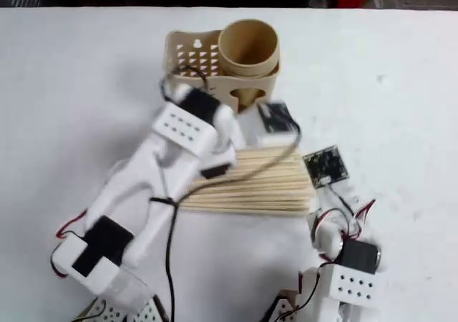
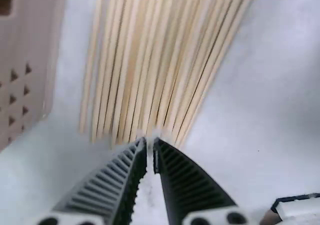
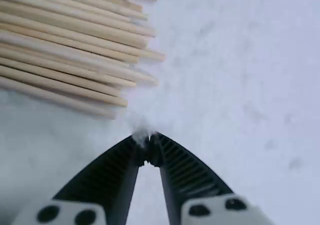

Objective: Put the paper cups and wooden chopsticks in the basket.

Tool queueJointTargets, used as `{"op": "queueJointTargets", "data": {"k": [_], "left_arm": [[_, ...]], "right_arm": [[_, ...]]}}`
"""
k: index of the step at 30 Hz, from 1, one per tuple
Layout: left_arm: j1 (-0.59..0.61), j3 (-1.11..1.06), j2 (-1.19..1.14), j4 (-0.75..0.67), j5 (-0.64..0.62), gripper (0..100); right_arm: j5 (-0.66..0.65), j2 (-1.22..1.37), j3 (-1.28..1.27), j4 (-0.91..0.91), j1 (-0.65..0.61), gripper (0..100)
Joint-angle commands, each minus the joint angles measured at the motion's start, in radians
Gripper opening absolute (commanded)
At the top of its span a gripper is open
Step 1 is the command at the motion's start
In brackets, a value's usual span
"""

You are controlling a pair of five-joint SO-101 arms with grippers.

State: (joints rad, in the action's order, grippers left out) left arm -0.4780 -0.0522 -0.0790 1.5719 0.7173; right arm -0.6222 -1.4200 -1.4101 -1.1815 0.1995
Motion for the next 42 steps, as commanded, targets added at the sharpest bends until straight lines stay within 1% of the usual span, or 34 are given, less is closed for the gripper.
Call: {"op": "queueJointTargets", "data": {"k": [1, 3, 4, 9, 11, 15, 20, 23, 27, 29, 32, 37, 42], "left_arm": [[-0.045, -0.094, 0.042, -0.160, 0.011, 13], [-0.059, -0.157, 0.042, -0.245, 0.005, 18], [-0.067, -0.184, 0.042, -0.284, 0.005, 18], [-0.094, -0.281, 0.041, -0.439, 0.003, 14], [-0.094, -0.311, 0.035, -0.488, -0.006, 14], [-0.090, -0.310, -0.058, -0.532, -0.051, 14], [-0.087, -0.210, -0.174, -0.485, -0.052, 14], [-0.087, -0.186, -0.209, -0.474, -0.055, 14], [-0.070, -0.183, -0.213, -0.473, -0.055, 6], [-0.050, -0.180, -0.213, -0.470, -0.052, 4], [-0.031, -0.153, -0.213, -0.428, -0.051, 4], [-0.033, -0.071, -0.213, -0.338, -0.049, 4], [-0.031, 0.055, -0.213, -0.207, -0.049, 2]], "right_arm": [[-0.009, -0.087, -0.080, 0.041, 0.016, 1.5], [-0.014, -0.150, -0.129, 0.048, 0.016, 1.5], [-0.014, -0.185, -0.152, 0.045, 0.016, 1.5], [-0.015, -0.375, -0.195, -0.058, 0.016, 1.5], [-0.017, -0.392, -0.203, -0.067, 0.016, 1.5], [-0.046, -0.361, -0.204, -0.059, 0.018, 1.5], [-0.048, -0.378, -0.206, -0.064, 0.081, 1.5], [-0.051, -0.380, -0.229, -0.059, 0.093, 1.5], [-0.052, -0.380, -0.232, -0.058, 0.091, 1.5], [-0.052, -0.380, -0.232, -0.058, 0.091, 1.5], [-0.052, -0.380, -0.232, -0.058, 0.091, 1.5], [-0.051, -0.380, -0.244, -0.044, 0.090, 1.5], [-0.052, -0.381, -0.258, -0.022, 0.088, 1.5]]}}
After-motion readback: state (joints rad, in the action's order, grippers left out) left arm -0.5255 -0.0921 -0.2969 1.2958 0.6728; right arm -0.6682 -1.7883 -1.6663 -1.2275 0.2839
